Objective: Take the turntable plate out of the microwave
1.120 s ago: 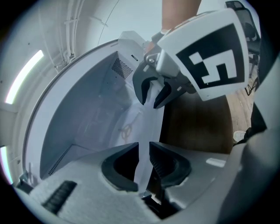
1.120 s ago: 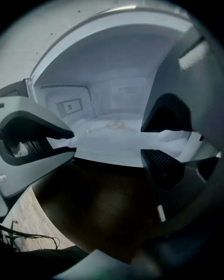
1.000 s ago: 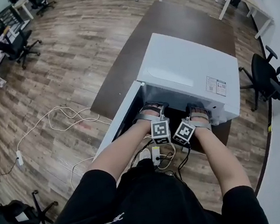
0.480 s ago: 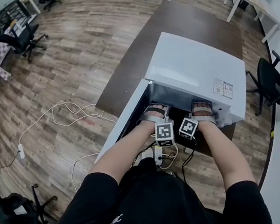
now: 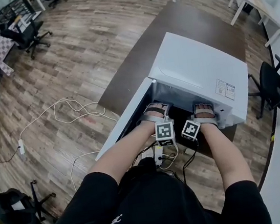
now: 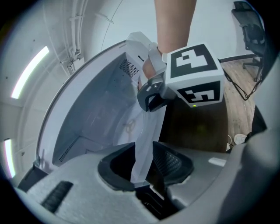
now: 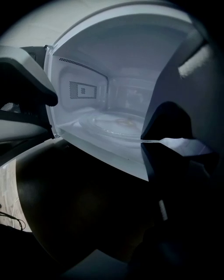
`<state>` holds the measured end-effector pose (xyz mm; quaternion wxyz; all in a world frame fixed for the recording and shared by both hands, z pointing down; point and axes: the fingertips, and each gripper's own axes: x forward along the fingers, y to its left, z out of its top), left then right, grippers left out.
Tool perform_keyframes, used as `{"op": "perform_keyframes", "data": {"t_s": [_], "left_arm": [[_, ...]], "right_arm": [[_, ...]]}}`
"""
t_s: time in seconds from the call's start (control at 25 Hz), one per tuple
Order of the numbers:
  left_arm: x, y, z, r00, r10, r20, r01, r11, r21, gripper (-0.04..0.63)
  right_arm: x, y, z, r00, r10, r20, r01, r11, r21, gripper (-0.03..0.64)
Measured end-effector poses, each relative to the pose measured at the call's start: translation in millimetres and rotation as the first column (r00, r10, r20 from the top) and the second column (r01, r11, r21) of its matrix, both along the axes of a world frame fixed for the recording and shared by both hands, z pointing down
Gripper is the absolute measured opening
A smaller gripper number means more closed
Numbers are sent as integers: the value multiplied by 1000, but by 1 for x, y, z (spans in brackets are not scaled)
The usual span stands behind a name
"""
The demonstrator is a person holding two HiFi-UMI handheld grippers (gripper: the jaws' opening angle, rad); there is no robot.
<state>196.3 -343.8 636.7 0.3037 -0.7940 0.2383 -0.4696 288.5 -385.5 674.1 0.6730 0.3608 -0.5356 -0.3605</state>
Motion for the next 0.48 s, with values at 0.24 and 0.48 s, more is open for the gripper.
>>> {"op": "perform_keyframes", "data": {"t_s": [0.24,0.48], "left_arm": [[8,-7,-8,999,46,13,-46,997,55,152],[22,-16,0,990,116,86,-125,987,104,152]], "right_arm": [[-4,7,-12,1000,8,8,-8,1000,-1,25],[-2,14,-20,1000,4,26,-4,1000,2,24]]}}
